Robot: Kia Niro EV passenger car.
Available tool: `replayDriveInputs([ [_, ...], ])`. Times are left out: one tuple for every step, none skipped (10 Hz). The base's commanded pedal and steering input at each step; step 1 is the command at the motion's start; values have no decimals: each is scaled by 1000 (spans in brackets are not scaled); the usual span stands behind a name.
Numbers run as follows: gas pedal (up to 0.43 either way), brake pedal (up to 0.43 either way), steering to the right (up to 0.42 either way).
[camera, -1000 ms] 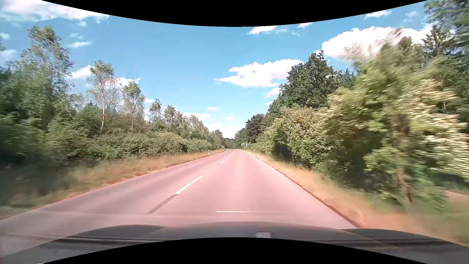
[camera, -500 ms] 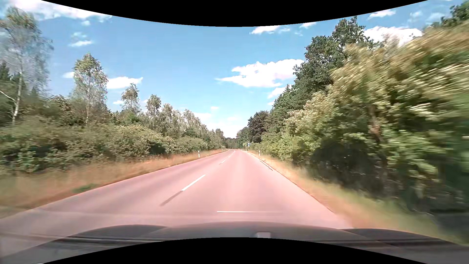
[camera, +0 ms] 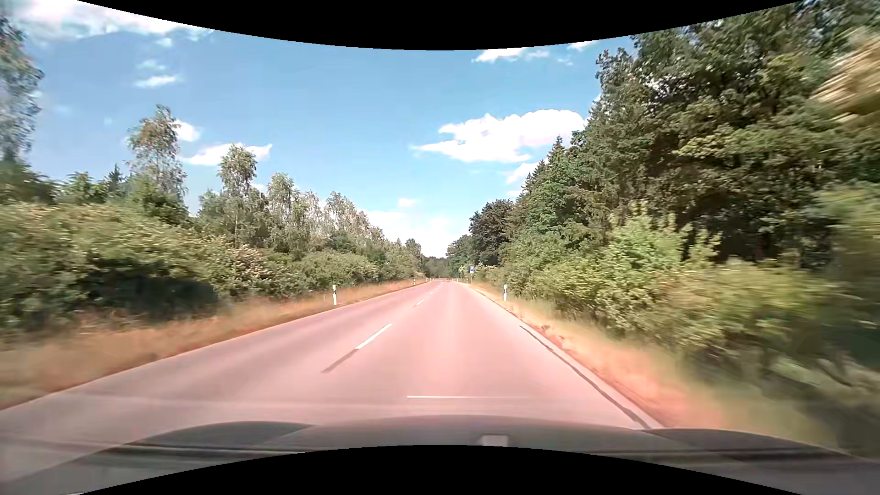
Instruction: Follow the waypoints while adhering to traffic rules and regulations
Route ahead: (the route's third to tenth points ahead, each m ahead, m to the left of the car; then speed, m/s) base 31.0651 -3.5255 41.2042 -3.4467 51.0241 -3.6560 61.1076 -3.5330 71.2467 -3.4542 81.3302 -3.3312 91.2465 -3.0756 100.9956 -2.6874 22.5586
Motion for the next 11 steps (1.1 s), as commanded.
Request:
replayDriveInputs([
  [209, 0, -5],
  [209, 0, -5],
  [209, 0, -5],
  [209, 0, -5],
  [209, 0, -5],
  [209, 0, -5],
  [209, 0, -5],
  [209, 0, -5],
  [209, 0, -5],
  [209, 0, -4],
  [209, 0, -4],
])
